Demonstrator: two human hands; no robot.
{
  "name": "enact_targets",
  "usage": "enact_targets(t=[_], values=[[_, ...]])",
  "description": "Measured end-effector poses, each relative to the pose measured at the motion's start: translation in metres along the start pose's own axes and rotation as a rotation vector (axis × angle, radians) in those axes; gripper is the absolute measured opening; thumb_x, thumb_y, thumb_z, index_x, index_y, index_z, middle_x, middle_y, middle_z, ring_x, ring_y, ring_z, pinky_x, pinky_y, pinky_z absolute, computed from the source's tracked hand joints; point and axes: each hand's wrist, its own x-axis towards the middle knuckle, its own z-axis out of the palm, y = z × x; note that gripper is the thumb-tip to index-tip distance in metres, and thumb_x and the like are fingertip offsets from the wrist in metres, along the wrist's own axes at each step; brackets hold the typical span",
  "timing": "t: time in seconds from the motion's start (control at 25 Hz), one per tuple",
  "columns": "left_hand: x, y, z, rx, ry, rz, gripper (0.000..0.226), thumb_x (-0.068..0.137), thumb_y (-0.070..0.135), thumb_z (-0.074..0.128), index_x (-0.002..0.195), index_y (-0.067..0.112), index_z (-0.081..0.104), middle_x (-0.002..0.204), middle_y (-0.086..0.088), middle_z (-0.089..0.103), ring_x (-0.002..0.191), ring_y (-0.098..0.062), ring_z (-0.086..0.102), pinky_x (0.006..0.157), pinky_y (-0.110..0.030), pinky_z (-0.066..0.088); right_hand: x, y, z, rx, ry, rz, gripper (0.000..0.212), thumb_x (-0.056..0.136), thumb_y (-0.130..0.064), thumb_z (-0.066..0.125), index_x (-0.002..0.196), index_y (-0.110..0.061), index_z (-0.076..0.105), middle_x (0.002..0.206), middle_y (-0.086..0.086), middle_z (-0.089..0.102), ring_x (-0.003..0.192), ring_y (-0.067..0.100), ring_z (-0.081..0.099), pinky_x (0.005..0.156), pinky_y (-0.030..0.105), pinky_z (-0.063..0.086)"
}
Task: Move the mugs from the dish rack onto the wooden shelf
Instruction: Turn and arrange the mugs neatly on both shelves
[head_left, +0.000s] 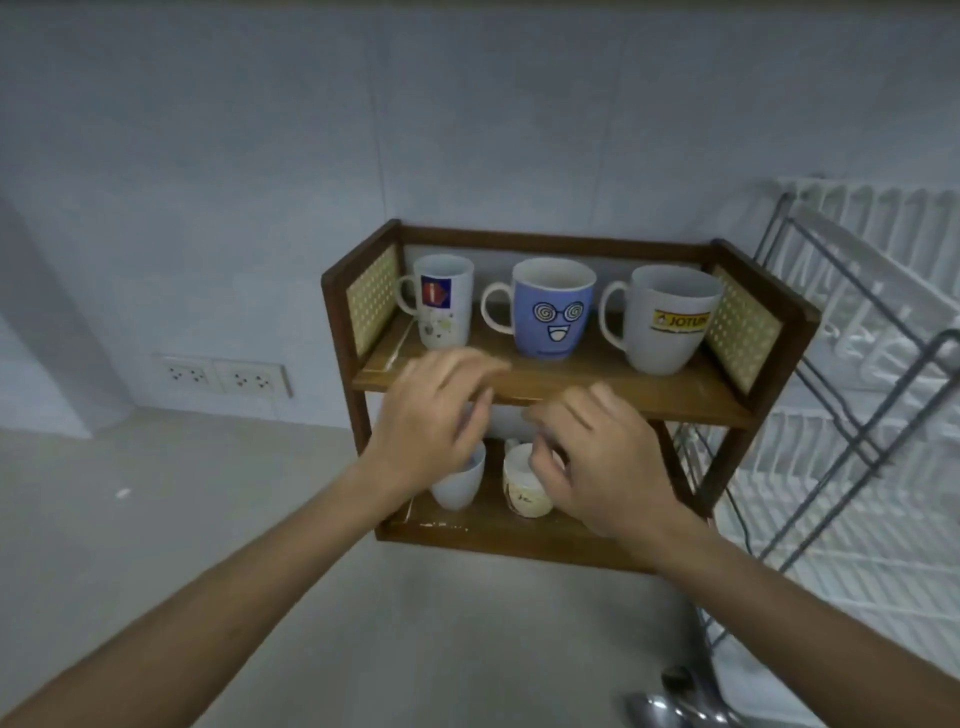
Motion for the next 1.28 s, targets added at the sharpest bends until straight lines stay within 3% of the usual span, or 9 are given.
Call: enact_targets(t=[0.12, 0.2, 0.32, 0.44, 0.64, 0.76, 0.88, 1.08, 1.28], values=[[-0.062, 0.002, 0.022, -0.044, -0.345, 0.243, 0.017, 0.087, 0.014, 0.058, 0.099, 0.011, 0.07, 0.093, -0.006, 0.071, 0.086, -0.02, 0.064, 0.072, -0.032, 0.051, -0.05, -0.006, 0.042, 0.063, -0.419, 0.132, 0.021, 0.081, -0.026, 0.051, 0.088, -0.013, 0.067, 0.081, 0.004, 0.066, 0.078, 0.023, 0.059, 0.062, 0.034, 0.051], [-0.069, -0.013, 0.041, -0.036, -0.572, 0.012, 0.025, 0.087, 0.01, 0.059, 0.109, 0.01, 0.069, 0.106, -0.008, 0.071, 0.097, -0.025, 0.066, 0.081, -0.038, 0.054, -0.054, 0.006, 0.075, -0.004, -0.728, 0.309, 0.033, 0.086, -0.031, 0.051, 0.112, -0.016, 0.063, 0.11, 0.005, 0.065, 0.104, 0.026, 0.055, 0.085, 0.039, 0.047], [-0.058, -0.048, 0.069, 0.053, -0.82, -0.529, 0.053, 0.093, 0.022, 0.055, 0.142, 0.014, 0.039, 0.143, -0.011, 0.047, 0.125, -0.027, 0.051, 0.102, -0.039, 0.044, -0.034, 0.037, 0.114, -0.063, -0.885, 0.436, 0.058, 0.085, -0.042, 0.057, 0.137, -0.02, 0.043, 0.139, 0.005, 0.049, 0.125, 0.028, 0.043, 0.101, 0.043, 0.039], [-0.048, -0.071, 0.094, 0.056, -1.104, -0.662, 0.079, 0.089, 0.048, 0.056, 0.151, 0.02, 0.017, 0.158, -0.008, 0.022, 0.137, -0.029, 0.036, 0.109, -0.042, 0.037, -0.022, 0.058, 0.141, -0.082, -1.082, 0.514, 0.08, 0.078, -0.058, 0.059, 0.145, -0.023, 0.029, 0.148, 0.005, 0.037, 0.134, 0.029, 0.034, 0.106, 0.044, 0.031], [-0.034, -0.088, 0.113, 0.217, -1.214, -0.713, 0.095, 0.07, 0.073, 0.056, 0.145, 0.022, 0.027, 0.149, -0.01, 0.036, 0.133, -0.031, 0.039, 0.103, -0.042, 0.039, -0.023, 0.06, 0.159, -0.119, -1.056, 0.511, 0.082, 0.066, -0.063, 0.069, 0.133, -0.021, 0.044, 0.13, 0.005, 0.054, 0.116, 0.026, 0.052, 0.09, 0.036, 0.043], [-0.033, -0.081, 0.121, 0.367, -1.061, -0.83, 0.097, 0.07, 0.075, 0.054, 0.141, 0.012, 0.036, 0.143, -0.013, 0.047, 0.13, -0.03, 0.044, 0.103, -0.039, 0.038, -0.016, 0.064, 0.155, -0.064, -1.107, 0.479, 0.083, 0.062, -0.06, 0.074, 0.131, -0.022, 0.047, 0.127, 0.004, 0.058, 0.111, 0.025, 0.056, 0.084, 0.035, 0.045], [-0.021, -0.089, 0.113, 0.247, -0.991, -0.909, 0.093, 0.075, 0.07, 0.057, 0.143, 0.011, 0.035, 0.148, -0.011, 0.042, 0.134, -0.029, 0.039, 0.109, -0.038, 0.031, -0.015, 0.067, 0.153, -0.038, -1.153, 0.439, 0.084, 0.064, -0.056, 0.076, 0.134, -0.021, 0.043, 0.13, 0.003, 0.056, 0.114, 0.025, 0.055, 0.086, 0.035, 0.048], [-0.004, -0.103, 0.091, 0.066, -1.542, -0.5, 0.085, 0.077, 0.04, 0.074, 0.147, 0.031, 0.026, 0.156, -0.003, 0.026, 0.141, -0.029, 0.026, 0.11, -0.043, 0.032, -0.012, 0.072, 0.149, 0.016, -1.178, 0.403, 0.086, 0.067, -0.042, 0.079, 0.139, -0.018, 0.039, 0.136, 0.005, 0.052, 0.119, 0.026, 0.052, 0.091, 0.035, 0.049], [-0.023, -0.096, 0.097, 0.287, -1.297, -0.637, 0.084, 0.076, 0.065, 0.059, 0.144, 0.023, 0.034, 0.15, -0.01, 0.036, 0.138, -0.031, 0.032, 0.109, -0.041, 0.033, -0.014, 0.072, 0.149, 0.033, -1.163, 0.411, 0.087, 0.067, -0.039, 0.08, 0.139, -0.018, 0.038, 0.137, 0.006, 0.051, 0.12, 0.026, 0.051, 0.093, 0.036, 0.048]])
